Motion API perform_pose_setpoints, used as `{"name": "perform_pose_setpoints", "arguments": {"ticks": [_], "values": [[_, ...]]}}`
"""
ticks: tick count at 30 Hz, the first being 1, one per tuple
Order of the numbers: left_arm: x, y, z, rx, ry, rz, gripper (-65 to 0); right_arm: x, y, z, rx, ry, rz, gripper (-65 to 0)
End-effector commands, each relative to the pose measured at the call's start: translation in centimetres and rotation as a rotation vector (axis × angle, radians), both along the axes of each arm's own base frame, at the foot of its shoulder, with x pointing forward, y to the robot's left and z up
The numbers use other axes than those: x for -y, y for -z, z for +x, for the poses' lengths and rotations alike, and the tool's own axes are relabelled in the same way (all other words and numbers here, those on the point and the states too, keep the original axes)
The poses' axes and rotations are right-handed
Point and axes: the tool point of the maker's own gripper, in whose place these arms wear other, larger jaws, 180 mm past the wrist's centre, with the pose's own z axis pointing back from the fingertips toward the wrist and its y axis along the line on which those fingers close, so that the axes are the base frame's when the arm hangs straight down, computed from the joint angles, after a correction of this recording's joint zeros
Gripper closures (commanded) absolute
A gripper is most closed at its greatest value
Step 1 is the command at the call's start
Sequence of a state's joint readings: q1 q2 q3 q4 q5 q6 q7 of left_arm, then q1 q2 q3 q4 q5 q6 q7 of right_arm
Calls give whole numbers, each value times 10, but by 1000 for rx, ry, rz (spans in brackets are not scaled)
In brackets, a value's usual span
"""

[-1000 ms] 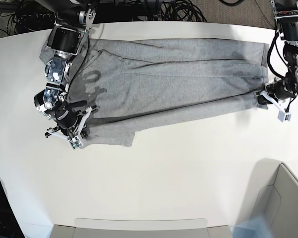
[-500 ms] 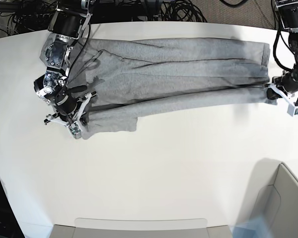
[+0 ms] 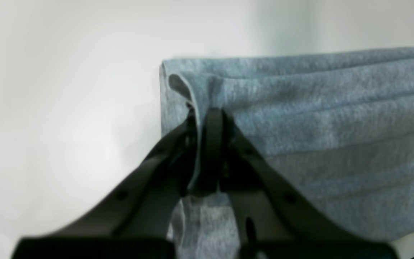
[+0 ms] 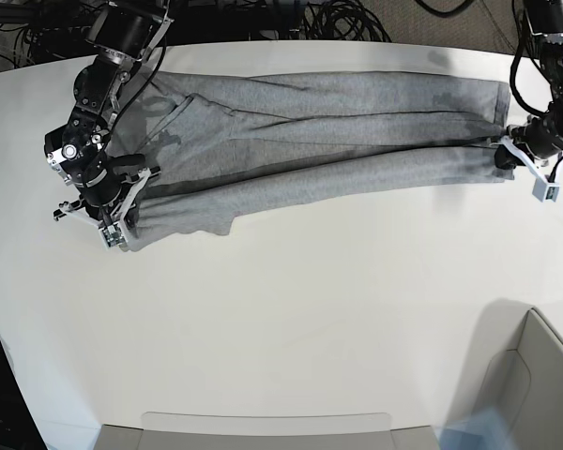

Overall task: Fold the T-shirt properly
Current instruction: 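Lift the hem corners and fold them over toward the shoulder edge, then lower the folded hem onto the shirt and open both grippers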

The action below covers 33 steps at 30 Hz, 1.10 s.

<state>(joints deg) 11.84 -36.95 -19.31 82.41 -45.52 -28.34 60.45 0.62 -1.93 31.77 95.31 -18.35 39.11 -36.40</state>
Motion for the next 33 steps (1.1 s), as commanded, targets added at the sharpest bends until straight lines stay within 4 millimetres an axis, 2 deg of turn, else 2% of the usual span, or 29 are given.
{"name": "perform_pose_setpoints", "arguments": {"ticks": [1, 5, 12, 17, 27, 33], "values": [[-10, -16, 8, 37, 11, 40, 0, 2, -15, 6, 47, -16, -18, 0], [-5, -30, 4, 67, 38, 69, 0, 2, -9, -2, 28, -15, -20, 0], [-21, -37, -10, 39, -25, 80, 0, -3, -15, -12, 51, -24, 9, 0], [-21, -36, -12, 30, -22, 83, 0, -5, -19, -25, 61, -30, 4, 0], [-21, -27, -27, -6, -22, 82, 0, -6, -2, -63, -10, -34, -9, 0], [-22, -23, -36, -26, -24, 83, 0, -3, 7, -77, -33, 9, 24, 0]]}}
